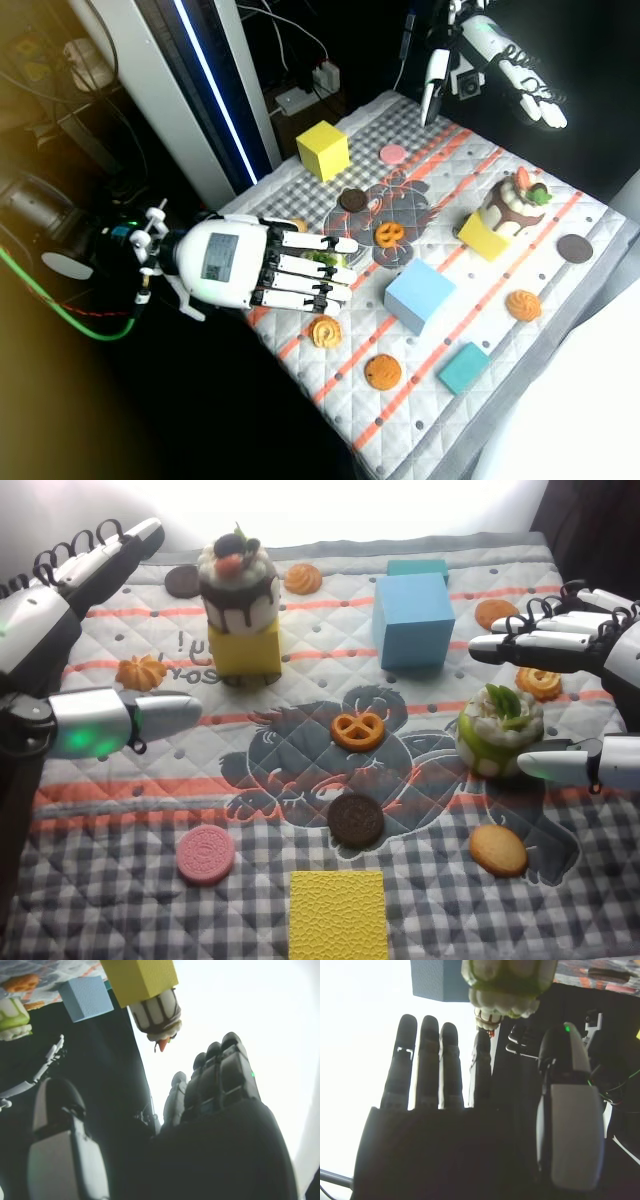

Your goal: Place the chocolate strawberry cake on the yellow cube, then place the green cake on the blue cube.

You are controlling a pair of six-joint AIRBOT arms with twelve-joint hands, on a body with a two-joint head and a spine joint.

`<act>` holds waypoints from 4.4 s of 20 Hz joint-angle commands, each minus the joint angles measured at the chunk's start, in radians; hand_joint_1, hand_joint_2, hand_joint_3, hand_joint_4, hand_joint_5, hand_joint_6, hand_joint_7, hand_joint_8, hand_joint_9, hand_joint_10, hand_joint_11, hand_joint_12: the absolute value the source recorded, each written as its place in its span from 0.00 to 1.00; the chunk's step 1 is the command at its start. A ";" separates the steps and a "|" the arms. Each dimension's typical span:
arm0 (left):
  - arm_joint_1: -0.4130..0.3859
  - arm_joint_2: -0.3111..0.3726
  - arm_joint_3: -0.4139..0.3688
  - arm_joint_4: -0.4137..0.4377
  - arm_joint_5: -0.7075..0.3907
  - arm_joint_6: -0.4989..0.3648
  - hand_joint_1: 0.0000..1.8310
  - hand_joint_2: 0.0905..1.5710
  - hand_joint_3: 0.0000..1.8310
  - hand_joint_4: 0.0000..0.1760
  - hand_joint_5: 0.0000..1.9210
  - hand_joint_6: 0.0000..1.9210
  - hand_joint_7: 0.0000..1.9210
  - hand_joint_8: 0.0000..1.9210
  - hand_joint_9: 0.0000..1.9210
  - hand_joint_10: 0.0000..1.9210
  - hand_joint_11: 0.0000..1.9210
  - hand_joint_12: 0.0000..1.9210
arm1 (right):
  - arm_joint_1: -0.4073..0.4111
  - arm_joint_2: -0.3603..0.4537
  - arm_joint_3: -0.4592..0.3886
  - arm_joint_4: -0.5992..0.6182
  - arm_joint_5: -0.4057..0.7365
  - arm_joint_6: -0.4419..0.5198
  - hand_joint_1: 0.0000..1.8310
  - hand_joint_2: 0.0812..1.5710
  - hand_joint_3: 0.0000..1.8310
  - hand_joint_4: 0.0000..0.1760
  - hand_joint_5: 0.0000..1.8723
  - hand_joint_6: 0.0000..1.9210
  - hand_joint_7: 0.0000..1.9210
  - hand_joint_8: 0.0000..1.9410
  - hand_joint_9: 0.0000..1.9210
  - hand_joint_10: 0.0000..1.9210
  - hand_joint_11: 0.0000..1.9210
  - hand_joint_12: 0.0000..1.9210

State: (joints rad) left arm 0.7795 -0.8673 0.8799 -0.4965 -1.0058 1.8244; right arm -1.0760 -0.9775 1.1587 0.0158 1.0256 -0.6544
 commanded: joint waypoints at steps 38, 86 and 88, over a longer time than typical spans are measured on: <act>0.289 0.077 -0.109 0.063 -0.378 -0.367 0.41 0.54 0.00 1.00 0.00 0.00 0.00 0.00 0.00 0.00 0.00 0.00 | 0.384 -0.163 0.224 -0.051 -0.089 0.000 0.75 0.68 0.00 0.00 0.49 0.54 0.57 0.37 0.52 0.57 0.39 0.63; 0.301 0.061 -0.098 0.063 -0.384 -0.439 0.40 0.58 0.00 1.00 0.00 0.00 0.00 0.00 0.00 0.00 0.00 0.00 | 0.459 -0.236 0.288 -0.004 -0.297 -0.061 0.40 0.65 0.00 0.76 0.17 0.00 0.18 0.00 0.21 0.00 0.05 0.44; 0.301 0.061 -0.098 0.062 -0.384 -0.440 0.40 0.58 0.00 1.00 0.00 0.00 0.00 0.00 0.00 0.00 0.00 0.00 | 0.459 -0.235 0.286 -0.004 -0.290 -0.061 0.35 0.64 0.00 0.87 0.13 0.00 0.13 0.00 0.15 0.00 0.00 0.41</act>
State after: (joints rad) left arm 1.0851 -0.8066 0.7769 -0.4496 -1.2655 1.3926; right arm -0.6270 -1.2156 1.4452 -0.0029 0.6033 -0.7166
